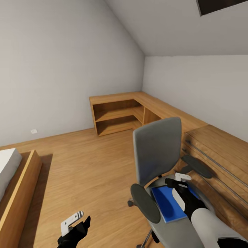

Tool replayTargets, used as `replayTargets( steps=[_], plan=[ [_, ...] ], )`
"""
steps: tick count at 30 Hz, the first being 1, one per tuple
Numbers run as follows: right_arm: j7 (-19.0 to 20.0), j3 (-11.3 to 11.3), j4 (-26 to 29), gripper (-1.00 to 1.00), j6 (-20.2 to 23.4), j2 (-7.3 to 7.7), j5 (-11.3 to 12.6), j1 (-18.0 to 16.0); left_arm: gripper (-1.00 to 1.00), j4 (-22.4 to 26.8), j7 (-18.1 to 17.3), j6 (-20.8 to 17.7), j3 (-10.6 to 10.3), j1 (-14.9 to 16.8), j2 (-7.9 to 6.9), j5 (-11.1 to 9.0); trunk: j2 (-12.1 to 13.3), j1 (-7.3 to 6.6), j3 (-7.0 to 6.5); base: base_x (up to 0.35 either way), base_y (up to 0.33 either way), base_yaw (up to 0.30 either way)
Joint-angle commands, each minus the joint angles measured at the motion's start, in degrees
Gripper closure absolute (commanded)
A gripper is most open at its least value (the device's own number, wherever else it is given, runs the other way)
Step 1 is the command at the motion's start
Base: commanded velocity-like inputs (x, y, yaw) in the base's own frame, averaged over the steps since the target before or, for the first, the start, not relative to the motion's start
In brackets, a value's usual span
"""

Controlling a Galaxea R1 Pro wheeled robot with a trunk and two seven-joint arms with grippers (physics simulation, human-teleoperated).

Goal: In the bedroom, organize the workspace by keeping the computer under the desk, ensuring the monitor is on the desk, placing the keyboard on the desk next to the monitor, placing the mouse on the desk next to the keyboard, moving the folder from the swivel chair onto the desk next to the mouse, stacking the notebook on top of the folder with the pen on top of the notebook, and positioning the swivel chair next to the desk.

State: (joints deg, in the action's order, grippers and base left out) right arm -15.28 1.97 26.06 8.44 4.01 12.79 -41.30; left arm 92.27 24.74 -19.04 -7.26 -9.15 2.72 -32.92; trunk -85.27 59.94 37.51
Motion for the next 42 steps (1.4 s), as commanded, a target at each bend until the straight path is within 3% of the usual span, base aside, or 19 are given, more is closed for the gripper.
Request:
replayTargets(
  steps=[1,39,42],
  plan=[
    [-0.29,0.22,0.13,-1.0,0.34,0.03,0.3,-0.01,-1.0,0.11,0.4,-0.12,-0.03,0.01,0.0,-0.48,-0.44,0.23,0.23,0.0,0.0,0.0],
    [-0.33,0.27,0.06,-1.0,0.35,0.03,0.27,-0.01,-1.0,0.11,0.4,-0.2,-0.03,0.01,0.0,-0.48,-15.68,8.57,7.05,0.0,0.0,0.0],
    [-0.32,0.25,0.05,-1.0,0.35,0.03,0.27,0.0,-1.0,0.11,0.4,-0.2,-0.03,0.01,0.0,-0.48,-15.68,8.57,7.05,0.0,0.0,0.0]
  ],
)
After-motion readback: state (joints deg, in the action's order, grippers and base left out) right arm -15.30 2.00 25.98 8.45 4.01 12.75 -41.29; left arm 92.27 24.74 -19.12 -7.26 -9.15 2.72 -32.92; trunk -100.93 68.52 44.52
